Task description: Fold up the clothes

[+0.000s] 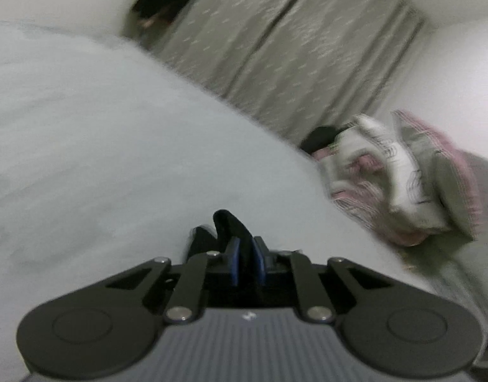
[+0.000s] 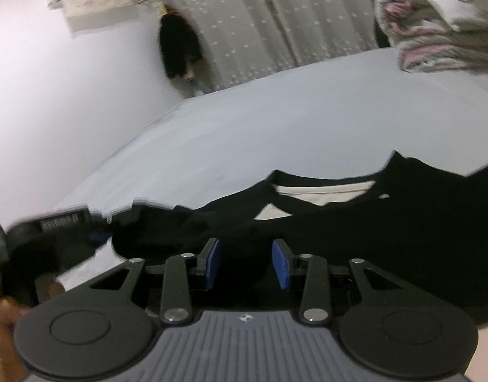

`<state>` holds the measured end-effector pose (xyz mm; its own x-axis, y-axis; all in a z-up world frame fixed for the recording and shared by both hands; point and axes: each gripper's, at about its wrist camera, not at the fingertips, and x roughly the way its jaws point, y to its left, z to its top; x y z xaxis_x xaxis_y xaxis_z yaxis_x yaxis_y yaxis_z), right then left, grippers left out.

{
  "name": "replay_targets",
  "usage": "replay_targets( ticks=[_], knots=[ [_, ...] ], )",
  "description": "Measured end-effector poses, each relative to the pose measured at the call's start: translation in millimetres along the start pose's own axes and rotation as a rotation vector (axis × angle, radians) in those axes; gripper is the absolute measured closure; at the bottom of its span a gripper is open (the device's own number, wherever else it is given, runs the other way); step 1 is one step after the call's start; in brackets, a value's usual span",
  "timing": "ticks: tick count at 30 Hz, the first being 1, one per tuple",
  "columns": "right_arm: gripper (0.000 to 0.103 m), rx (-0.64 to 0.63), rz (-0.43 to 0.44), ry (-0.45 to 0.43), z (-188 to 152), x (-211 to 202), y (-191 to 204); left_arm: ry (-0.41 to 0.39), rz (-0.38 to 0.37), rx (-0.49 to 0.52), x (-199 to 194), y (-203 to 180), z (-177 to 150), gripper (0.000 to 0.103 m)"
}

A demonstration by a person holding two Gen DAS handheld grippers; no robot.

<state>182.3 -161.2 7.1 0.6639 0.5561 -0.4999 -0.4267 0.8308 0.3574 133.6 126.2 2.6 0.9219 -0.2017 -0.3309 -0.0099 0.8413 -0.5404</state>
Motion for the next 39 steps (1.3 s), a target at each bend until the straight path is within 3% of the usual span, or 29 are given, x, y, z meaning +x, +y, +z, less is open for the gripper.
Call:
replay_targets(
  ticks=[2, 4, 7, 14, 19, 20, 21, 22, 24, 26, 27, 31, 35, 39],
  knots=[
    [0.065, -0.046, 0.013, -0.011, -1, -2, 8, -0.016, -0.073, 0.022, -5, -8, -1, 0.093],
    [0.057, -0.087, 0.020, -0.027, -1, -4, 14, -0.016, -0.151, 0.027, -8, -14, -1, 0.093],
    [0.052, -0.137, 0.029, -0.050, -3, -7, 23, 0.009, -0.259, 0.027, -6, -21, -3, 0.093],
    [0.052, -0.208, -0.001, -0.087, -8, -2, 34, 0.072, -0.438, 0.081, -6, -38, -15, 0.093],
    [0.053, -0.177, -0.025, -0.151, -8, -5, 30, 0.110, -0.509, 0.121, -2, -49, -22, 0.093],
    [0.056, -0.166, -0.033, -0.165, -7, -7, 28, 0.117, -0.513, 0.126, 0, -51, -23, 0.093],
    [0.066, -0.151, -0.045, -0.178, -5, -8, 27, 0.122, -0.517, 0.130, 1, -52, -24, 0.092],
    [0.080, -0.137, -0.057, -0.191, -4, -10, 25, 0.122, -0.516, 0.132, 2, -53, -24, 0.092],
    [0.089, -0.107, -0.081, -0.218, -1, -13, 21, 0.112, -0.503, 0.129, 3, -53, -24, 0.090],
    [0.092, -0.077, -0.107, -0.243, 1, -16, 16, 0.093, -0.468, 0.118, 0, -47, -25, 0.070],
    [0.094, -0.056, -0.125, -0.255, 3, -18, 13, 0.086, -0.443, 0.111, 0, -44, -25, 0.067],
    [0.095, 0.006, -0.178, -0.285, 10, -27, 3, 0.091, -0.310, 0.088, 8, -30, -22, 0.058],
    [0.095, 0.025, -0.226, -0.287, 15, -33, -2, 0.158, -0.139, 0.087, 25, -21, -21, 0.058],
    [0.093, 0.075, -0.258, -0.251, 18, -32, -15, 0.230, -0.020, 0.082, 40, -12, -24, 0.058]
  ],
)
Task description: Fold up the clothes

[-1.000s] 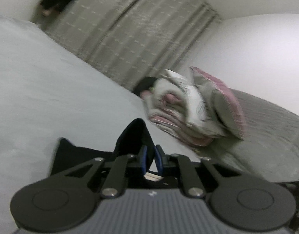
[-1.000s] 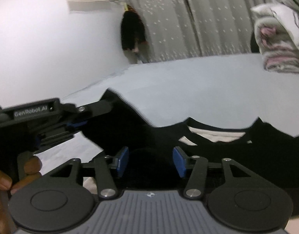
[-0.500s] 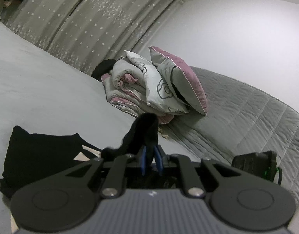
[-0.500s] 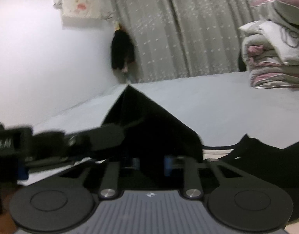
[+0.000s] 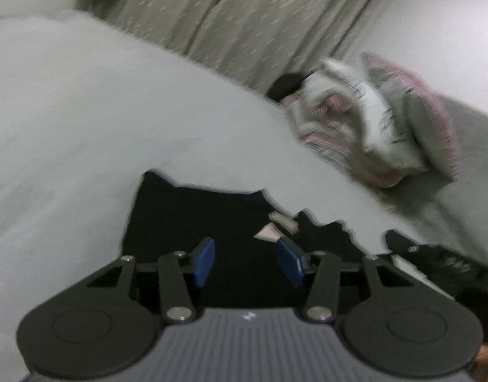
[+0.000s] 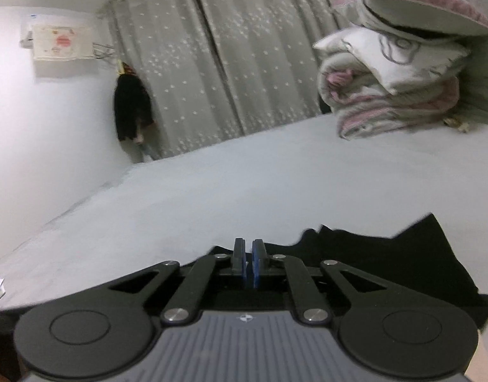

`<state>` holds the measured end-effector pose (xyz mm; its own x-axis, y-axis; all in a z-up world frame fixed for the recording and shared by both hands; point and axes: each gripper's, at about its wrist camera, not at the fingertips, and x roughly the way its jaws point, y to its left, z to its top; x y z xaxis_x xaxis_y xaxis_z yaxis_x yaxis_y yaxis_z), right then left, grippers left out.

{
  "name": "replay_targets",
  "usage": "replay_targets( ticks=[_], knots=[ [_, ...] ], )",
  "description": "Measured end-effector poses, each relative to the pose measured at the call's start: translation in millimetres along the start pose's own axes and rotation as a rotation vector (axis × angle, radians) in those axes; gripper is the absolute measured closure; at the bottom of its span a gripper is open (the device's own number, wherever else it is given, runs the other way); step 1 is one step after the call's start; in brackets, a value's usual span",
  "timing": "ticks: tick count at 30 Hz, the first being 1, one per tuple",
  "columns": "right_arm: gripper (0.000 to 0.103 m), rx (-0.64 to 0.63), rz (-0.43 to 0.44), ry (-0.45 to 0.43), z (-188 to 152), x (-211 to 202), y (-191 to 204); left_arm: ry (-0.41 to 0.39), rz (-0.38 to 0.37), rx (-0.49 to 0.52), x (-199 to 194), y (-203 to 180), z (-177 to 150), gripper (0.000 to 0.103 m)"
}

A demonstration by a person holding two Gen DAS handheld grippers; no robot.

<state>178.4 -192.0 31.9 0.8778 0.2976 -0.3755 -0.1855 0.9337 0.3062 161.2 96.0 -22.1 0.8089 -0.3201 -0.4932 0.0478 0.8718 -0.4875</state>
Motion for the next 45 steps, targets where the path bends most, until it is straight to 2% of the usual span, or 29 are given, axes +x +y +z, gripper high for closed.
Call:
replay_targets(
  ticks=[2, 4, 7, 12, 17, 22, 27, 37, 43, 45],
  knots=[
    [0.085, 0.037, -0.015, 0.029, 2, 3, -9, 0.013, 0.014, -0.004, 4, 2, -1, 0.057],
    [0.066, 0.078, -0.025, 0.059, 6, 6, -20, 0.014, 0.015, 0.000, 4, 2, -1, 0.055],
    [0.059, 0.139, -0.034, 0.080, 8, 7, -37, 0.013, 0.017, 0.009, 3, 2, -1, 0.054],
    [0.059, 0.253, -0.048, 0.114, 5, 10, -62, 0.010, 0.020, 0.016, 1, 1, -3, 0.054],
    [0.058, 0.240, -0.061, 0.125, -1, 14, -60, 0.005, 0.013, 0.015, 0, -1, -4, 0.056],
    [0.058, 0.161, 0.032, 0.137, -10, 18, -35, 0.054, -0.136, 0.019, 4, -8, -8, 0.061],
    [0.058, 0.117, 0.073, 0.186, -22, 27, -21, 0.147, -0.302, 0.042, 17, -23, -19, 0.064],
    [0.058, 0.099, 0.128, 0.205, -25, 32, -22, 0.210, -0.407, 0.124, 28, -45, -42, 0.063],
    [0.059, -0.016, 0.083, 0.232, -34, 52, -10, 0.235, -0.426, 0.127, 32, -43, -46, 0.062],
    [0.063, -0.076, 0.050, 0.229, -38, 55, -1, 0.238, -0.431, 0.120, 32, -42, -46, 0.061]
  ],
)
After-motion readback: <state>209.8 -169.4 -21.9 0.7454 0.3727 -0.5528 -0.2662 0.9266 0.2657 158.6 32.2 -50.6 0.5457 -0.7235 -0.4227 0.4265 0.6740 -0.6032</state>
